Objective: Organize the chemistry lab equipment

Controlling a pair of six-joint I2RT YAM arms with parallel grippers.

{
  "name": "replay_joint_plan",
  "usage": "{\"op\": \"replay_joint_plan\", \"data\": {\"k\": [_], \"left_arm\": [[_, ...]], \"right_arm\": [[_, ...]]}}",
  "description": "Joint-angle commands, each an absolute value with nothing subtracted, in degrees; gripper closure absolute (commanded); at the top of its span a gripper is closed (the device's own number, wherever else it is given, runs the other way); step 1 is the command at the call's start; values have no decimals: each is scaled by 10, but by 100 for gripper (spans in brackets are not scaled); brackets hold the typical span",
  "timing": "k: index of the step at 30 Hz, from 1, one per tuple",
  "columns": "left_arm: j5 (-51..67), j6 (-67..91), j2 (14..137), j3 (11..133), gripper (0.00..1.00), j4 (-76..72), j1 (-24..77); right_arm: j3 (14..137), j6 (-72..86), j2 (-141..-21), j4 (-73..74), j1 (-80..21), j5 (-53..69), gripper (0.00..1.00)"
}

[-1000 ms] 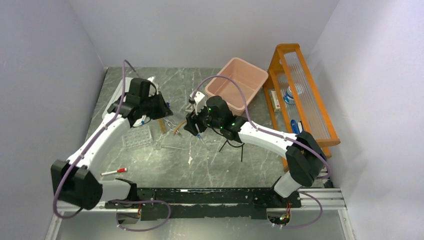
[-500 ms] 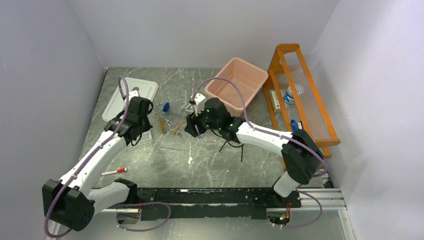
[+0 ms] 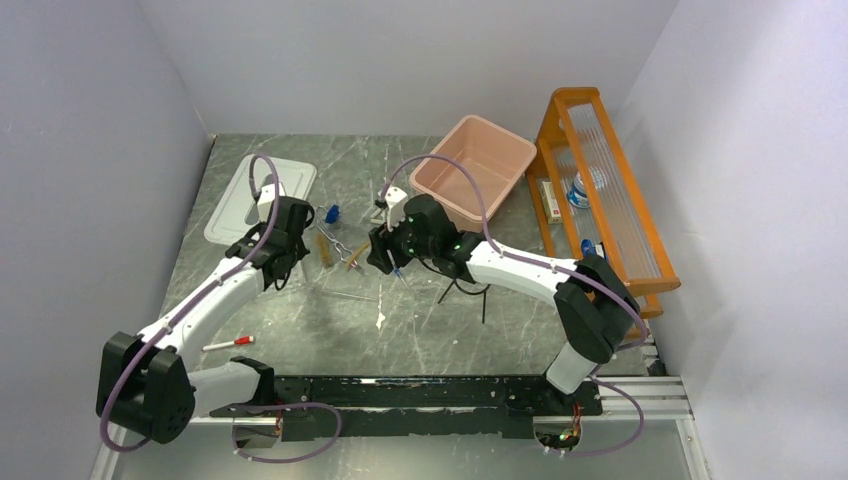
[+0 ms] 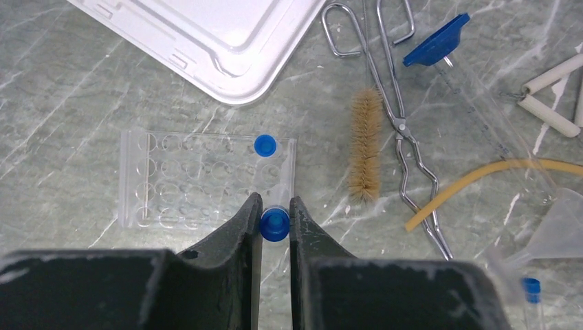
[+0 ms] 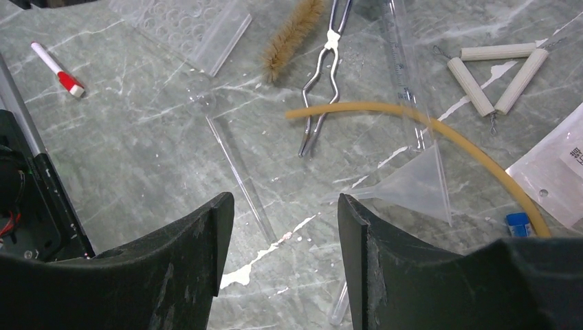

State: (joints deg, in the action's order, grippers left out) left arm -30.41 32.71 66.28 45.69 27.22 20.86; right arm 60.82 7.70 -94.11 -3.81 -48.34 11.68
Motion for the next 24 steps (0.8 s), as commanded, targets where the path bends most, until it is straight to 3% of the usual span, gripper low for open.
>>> {"op": "replay_joint_plan", "data": {"k": [1, 24], "left_arm": [[-314, 304, 689, 459, 95, 225, 206], [-313, 298, 718, 429, 95, 182, 177]], "right_arm": [[638, 72, -957, -24, -483, 127, 40], [656, 98, -985, -17, -483, 150, 41]]}}
